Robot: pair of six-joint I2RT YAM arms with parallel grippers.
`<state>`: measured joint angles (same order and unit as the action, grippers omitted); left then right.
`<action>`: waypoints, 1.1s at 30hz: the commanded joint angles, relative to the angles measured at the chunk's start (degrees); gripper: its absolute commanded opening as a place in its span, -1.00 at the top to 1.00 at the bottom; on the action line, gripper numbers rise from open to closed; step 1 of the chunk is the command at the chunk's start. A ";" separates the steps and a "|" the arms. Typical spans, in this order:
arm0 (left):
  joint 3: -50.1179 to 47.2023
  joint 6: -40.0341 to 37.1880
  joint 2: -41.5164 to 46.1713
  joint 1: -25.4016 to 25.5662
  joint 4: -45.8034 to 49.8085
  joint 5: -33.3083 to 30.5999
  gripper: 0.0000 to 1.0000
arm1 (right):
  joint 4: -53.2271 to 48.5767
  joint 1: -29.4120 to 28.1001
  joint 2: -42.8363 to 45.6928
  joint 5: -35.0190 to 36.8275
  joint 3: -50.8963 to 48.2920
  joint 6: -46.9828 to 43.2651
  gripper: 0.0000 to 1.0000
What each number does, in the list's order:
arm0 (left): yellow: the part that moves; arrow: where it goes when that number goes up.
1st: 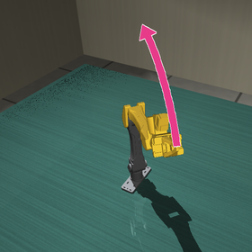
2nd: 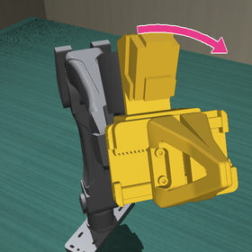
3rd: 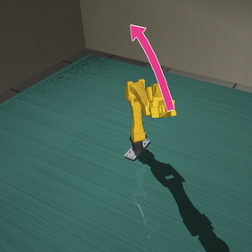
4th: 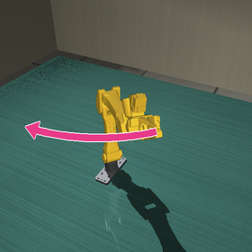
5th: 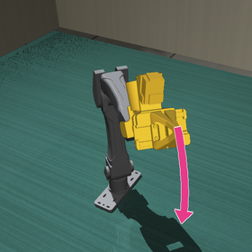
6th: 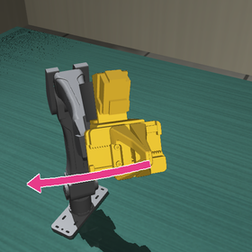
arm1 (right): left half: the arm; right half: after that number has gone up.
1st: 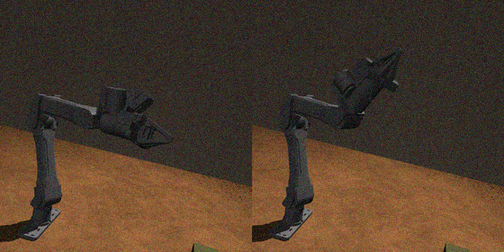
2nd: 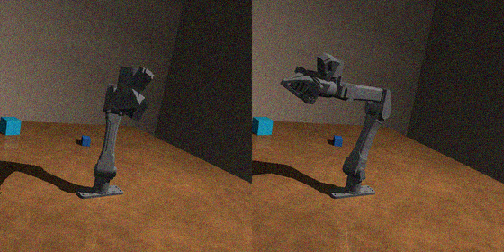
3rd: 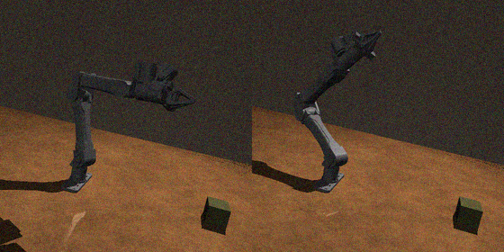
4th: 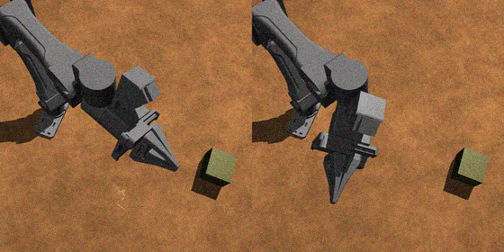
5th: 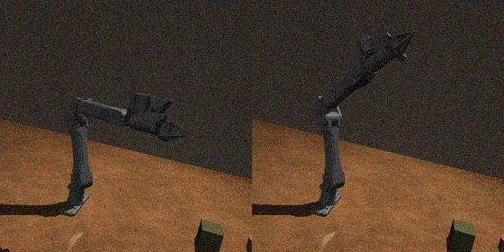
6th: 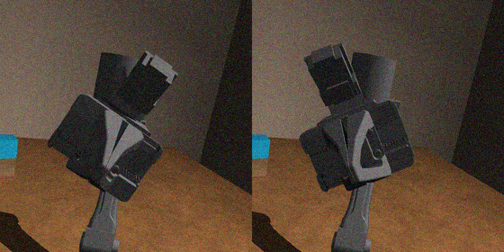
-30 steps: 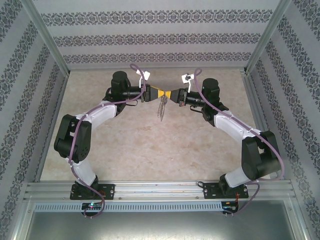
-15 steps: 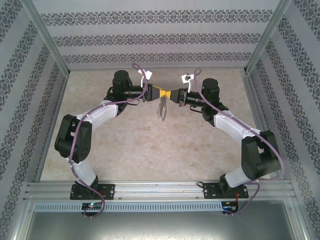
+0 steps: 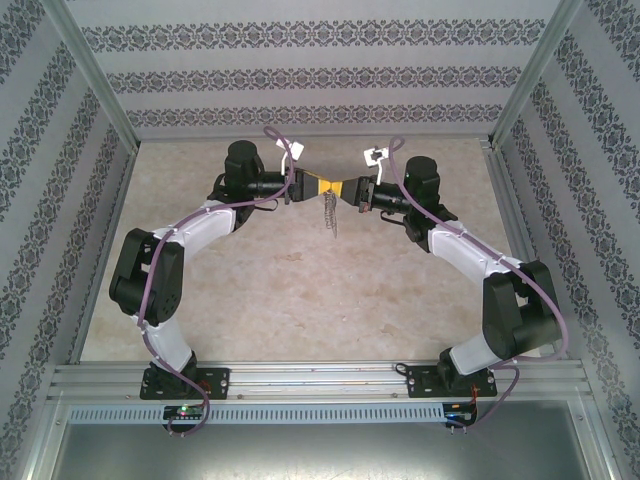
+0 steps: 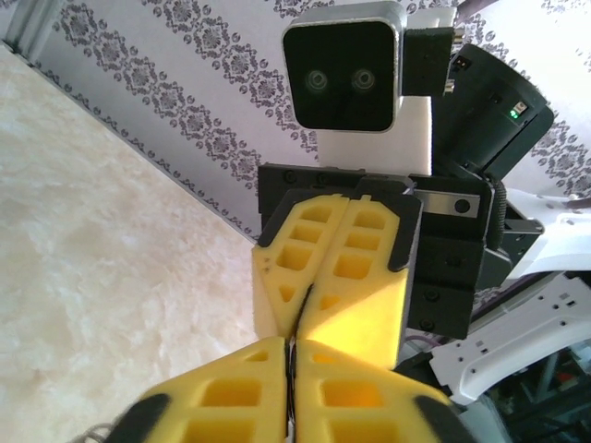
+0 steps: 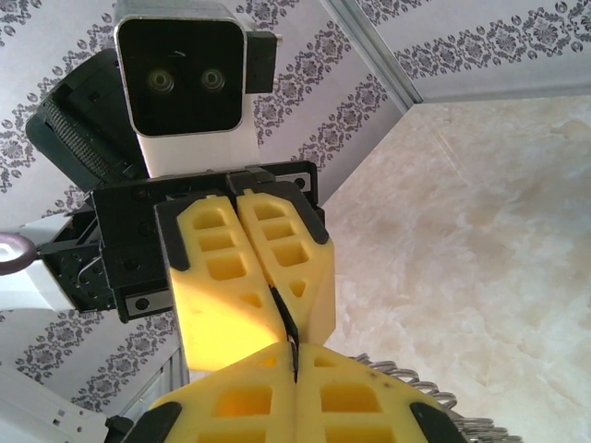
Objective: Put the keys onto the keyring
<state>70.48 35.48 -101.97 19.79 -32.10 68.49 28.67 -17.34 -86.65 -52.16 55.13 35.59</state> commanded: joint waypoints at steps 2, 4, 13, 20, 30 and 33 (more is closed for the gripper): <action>0.23 0.77 -0.58 0.73 -3.88 2.74 0.95 | 2.34 0.82 -0.32 0.67 0.75 -0.20 1.00; 0.02 1.77 -0.68 0.73 -5.51 2.41 1.00 | 2.63 0.77 -0.34 0.32 0.71 0.15 1.00; -3.57 6.50 1.38 0.74 -16.45 -0.69 1.00 | 2.89 2.34 6.85 7.65 -6.20 1.06 0.13; -7.74 13.24 2.13 1.13 -28.19 -4.22 1.00 | 3.34 -0.57 11.88 18.70 -15.06 -1.23 0.05; -10.09 14.70 3.10 3.10 -32.15 -6.49 1.00 | 6.25 -7.19 13.93 27.19 -18.13 -3.48 -0.02; -10.35 14.31 3.12 3.46 -31.94 -6.66 1.00 | 5.90 -8.69 13.88 28.08 -17.28 -4.55 0.00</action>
<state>60.53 49.19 -100.99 22.57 -58.89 62.46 32.05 -24.93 -74.26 -27.05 36.60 33.36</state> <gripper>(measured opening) 0.048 0.507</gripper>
